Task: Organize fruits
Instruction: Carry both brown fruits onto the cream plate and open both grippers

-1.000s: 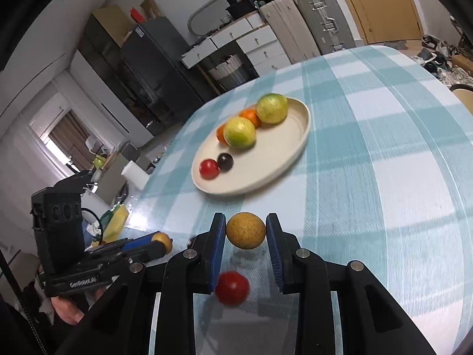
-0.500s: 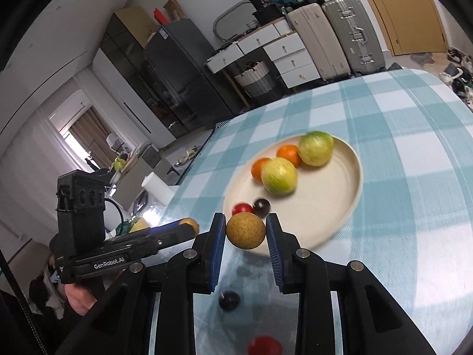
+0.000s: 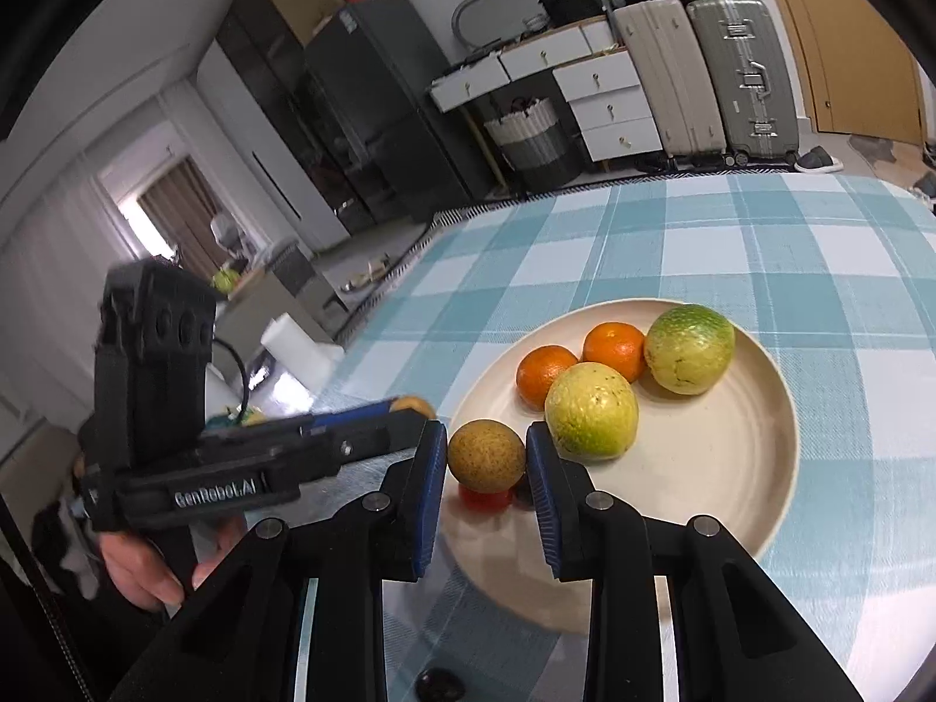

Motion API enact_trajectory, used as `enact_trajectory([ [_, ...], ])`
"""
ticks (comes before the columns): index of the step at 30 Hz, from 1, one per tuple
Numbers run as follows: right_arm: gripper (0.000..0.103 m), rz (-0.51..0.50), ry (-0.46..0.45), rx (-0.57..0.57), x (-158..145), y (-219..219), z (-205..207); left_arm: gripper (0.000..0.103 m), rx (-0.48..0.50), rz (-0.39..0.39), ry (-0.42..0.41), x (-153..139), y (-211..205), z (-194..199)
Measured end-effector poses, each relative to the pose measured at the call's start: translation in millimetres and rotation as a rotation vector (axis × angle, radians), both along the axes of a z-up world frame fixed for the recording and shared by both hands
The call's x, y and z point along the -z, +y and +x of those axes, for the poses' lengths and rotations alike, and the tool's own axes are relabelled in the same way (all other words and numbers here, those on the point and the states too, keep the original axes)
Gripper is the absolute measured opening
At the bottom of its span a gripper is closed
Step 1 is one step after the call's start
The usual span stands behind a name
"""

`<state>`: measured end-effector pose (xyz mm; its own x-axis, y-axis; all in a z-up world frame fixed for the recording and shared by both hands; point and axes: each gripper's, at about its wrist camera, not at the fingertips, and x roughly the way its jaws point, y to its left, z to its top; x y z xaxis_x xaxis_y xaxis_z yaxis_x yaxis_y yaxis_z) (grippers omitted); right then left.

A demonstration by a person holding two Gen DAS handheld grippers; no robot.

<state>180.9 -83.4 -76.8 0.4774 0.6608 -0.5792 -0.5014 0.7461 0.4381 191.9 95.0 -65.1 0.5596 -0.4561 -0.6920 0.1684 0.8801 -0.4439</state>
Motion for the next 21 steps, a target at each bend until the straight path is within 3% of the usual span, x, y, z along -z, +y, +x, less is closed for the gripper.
enact_trajectory([
  [15, 0.029, -0.146, -0.06, -0.057, 17.0, 33.8, 11.6, 0.027, 0.037, -0.079, 0.107, 28.7, 3.9, 42.6],
  [21, 0.029, -0.175, -0.077, -0.04, 18.6, 38.2, 17.3, 0.027, 0.045, -0.087, 0.098, 27.0, 1.5, 48.4],
])
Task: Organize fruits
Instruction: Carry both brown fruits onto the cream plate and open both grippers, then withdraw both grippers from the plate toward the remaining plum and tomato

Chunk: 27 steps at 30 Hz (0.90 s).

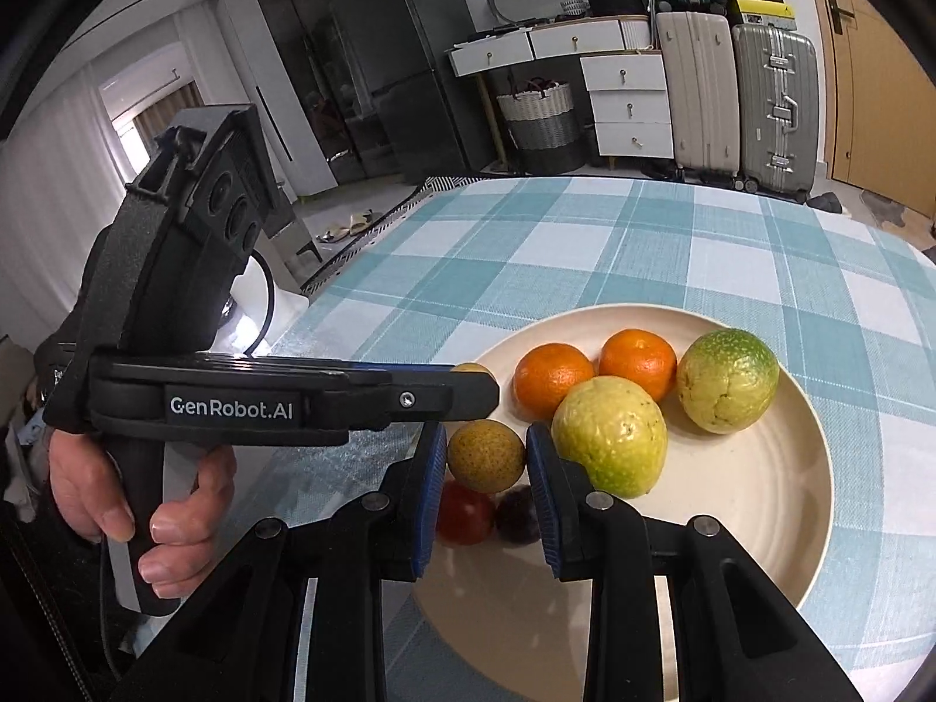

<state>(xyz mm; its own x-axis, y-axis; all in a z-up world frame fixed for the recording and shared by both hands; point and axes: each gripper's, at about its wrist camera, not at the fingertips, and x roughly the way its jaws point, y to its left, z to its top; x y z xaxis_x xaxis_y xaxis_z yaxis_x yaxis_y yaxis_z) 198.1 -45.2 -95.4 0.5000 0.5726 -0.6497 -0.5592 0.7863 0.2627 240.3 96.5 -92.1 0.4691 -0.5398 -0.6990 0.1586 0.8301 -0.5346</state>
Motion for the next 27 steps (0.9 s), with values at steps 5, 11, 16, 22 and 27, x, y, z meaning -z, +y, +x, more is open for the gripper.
enact_trajectory([
  [5, 0.045, -0.009, -0.016, 0.007, -2.5, 0.6, -0.3, 0.028, -0.001, -0.013, 0.001, -4.4, -0.2, 2.0],
  [11, 0.052, -0.002, -0.061, 0.012, -12.4, -9.3, -14.0, 0.028, -0.017, 0.004, -0.018, -13.4, 1.2, -6.4],
  [16, 0.054, 0.014, -0.063, 0.049, -16.0, -24.1, -19.6, 0.028, -0.038, 0.041, -0.046, -24.3, 0.0, -19.9],
  [22, 0.061, 0.06, -0.058, 0.109, -21.8, -48.0, -28.0, 0.03, -0.063, 0.135, -0.108, -46.3, -9.3, -41.2],
  [27, 0.069, 0.132, -0.049, 0.166, -27.1, -68.8, -36.9, 0.036, -0.079, 0.195, -0.168, -64.9, -20.5, -64.2],
])
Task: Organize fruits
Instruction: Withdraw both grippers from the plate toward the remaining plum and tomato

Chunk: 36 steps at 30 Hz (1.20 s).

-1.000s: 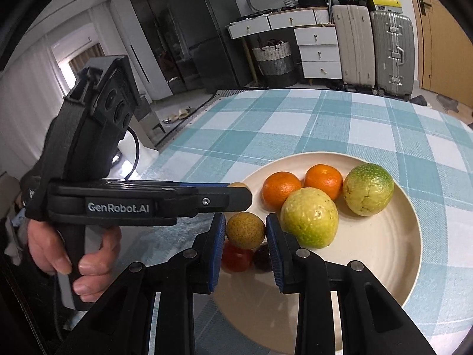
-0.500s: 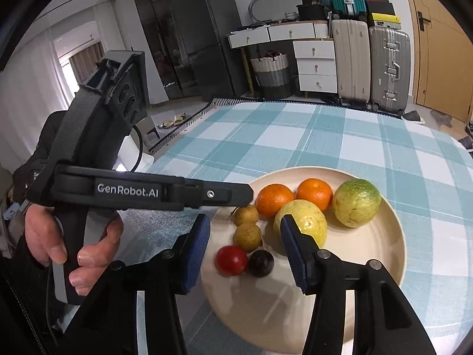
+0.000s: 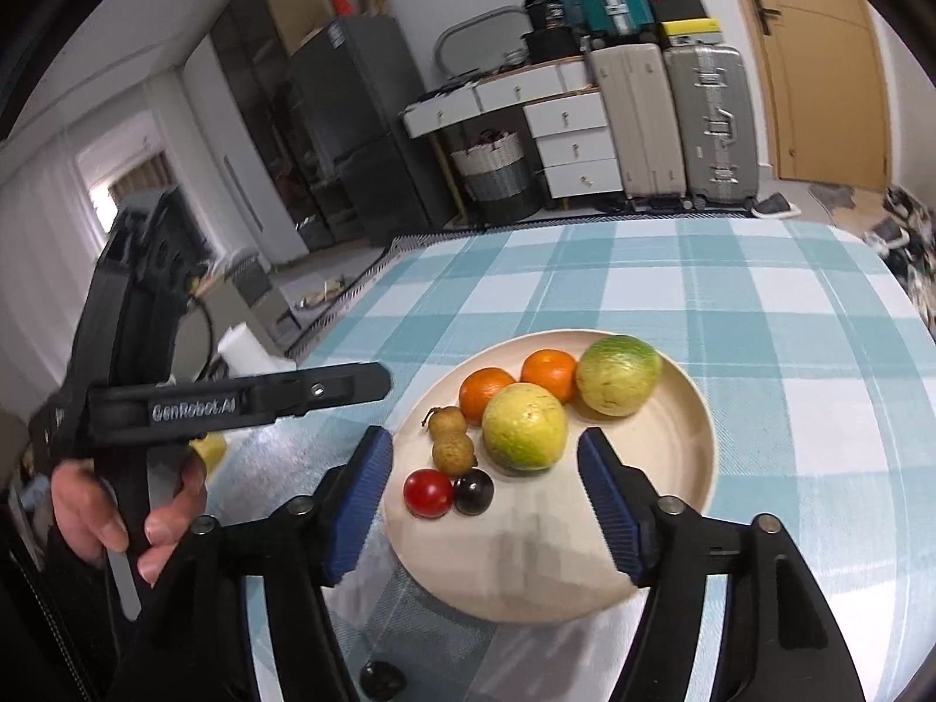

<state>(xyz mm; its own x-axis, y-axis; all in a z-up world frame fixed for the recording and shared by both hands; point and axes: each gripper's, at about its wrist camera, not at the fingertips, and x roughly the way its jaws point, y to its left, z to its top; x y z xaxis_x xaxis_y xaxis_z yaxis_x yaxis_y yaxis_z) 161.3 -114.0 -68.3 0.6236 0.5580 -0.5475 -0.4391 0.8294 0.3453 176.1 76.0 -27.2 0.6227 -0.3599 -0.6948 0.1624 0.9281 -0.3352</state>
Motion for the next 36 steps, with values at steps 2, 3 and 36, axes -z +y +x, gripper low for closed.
enact_trajectory([
  [2, 0.069, 0.015, -0.002, 0.021, -3.1, -6.3, -3.9, 0.038, -0.007, 0.026, -0.015, -5.7, -4.6, -9.0],
  [3, 0.069, 0.02, -0.004, 0.026, -4.8, -8.8, -6.1, 0.04, -0.01, 0.035, -0.022, -8.7, -7.4, -13.9],
  [36, 0.102, 0.041, -0.136, 0.092, -20.2, -46.9, -109.4, 0.102, -0.15, 0.174, -0.129, -9.2, -41.7, -129.0],
])
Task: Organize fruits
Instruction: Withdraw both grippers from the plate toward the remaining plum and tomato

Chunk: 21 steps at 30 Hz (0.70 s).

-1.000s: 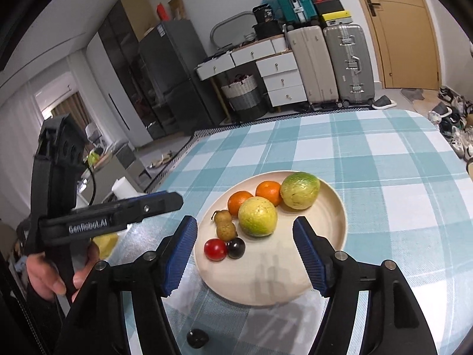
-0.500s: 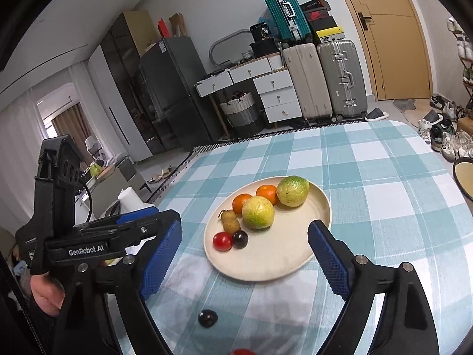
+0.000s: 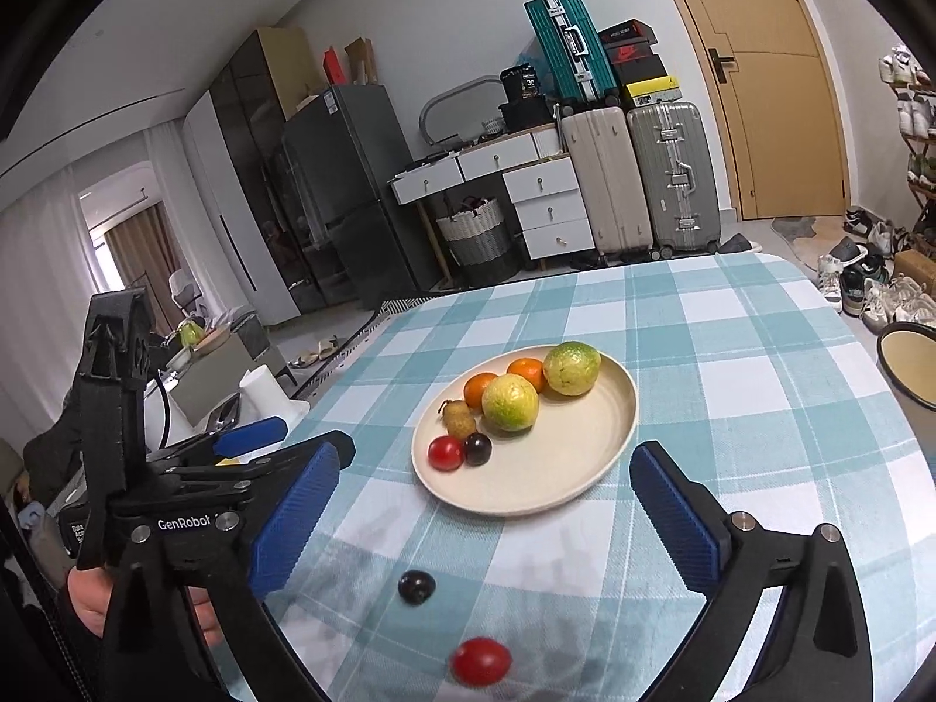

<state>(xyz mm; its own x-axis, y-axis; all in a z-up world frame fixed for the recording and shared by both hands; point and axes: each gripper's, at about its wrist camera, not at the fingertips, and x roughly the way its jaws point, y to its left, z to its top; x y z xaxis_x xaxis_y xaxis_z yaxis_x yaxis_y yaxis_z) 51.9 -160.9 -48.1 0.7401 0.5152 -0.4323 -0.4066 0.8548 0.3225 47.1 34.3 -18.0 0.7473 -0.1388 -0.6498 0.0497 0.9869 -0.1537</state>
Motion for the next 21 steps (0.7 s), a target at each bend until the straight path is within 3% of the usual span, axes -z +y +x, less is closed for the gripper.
enact_trajectory([
  [7, 0.103, -0.027, 0.007, -0.002, 11.0, -9.0, -22.3, 0.102, -0.007, -0.015, 0.025, 16.9, 1.0, -15.0],
  [21, 0.103, -0.052, 0.119, -0.059, 50.2, -3.5, -41.1, 0.102, -0.025, -0.044, 0.081, 47.2, 11.0, -32.7],
])
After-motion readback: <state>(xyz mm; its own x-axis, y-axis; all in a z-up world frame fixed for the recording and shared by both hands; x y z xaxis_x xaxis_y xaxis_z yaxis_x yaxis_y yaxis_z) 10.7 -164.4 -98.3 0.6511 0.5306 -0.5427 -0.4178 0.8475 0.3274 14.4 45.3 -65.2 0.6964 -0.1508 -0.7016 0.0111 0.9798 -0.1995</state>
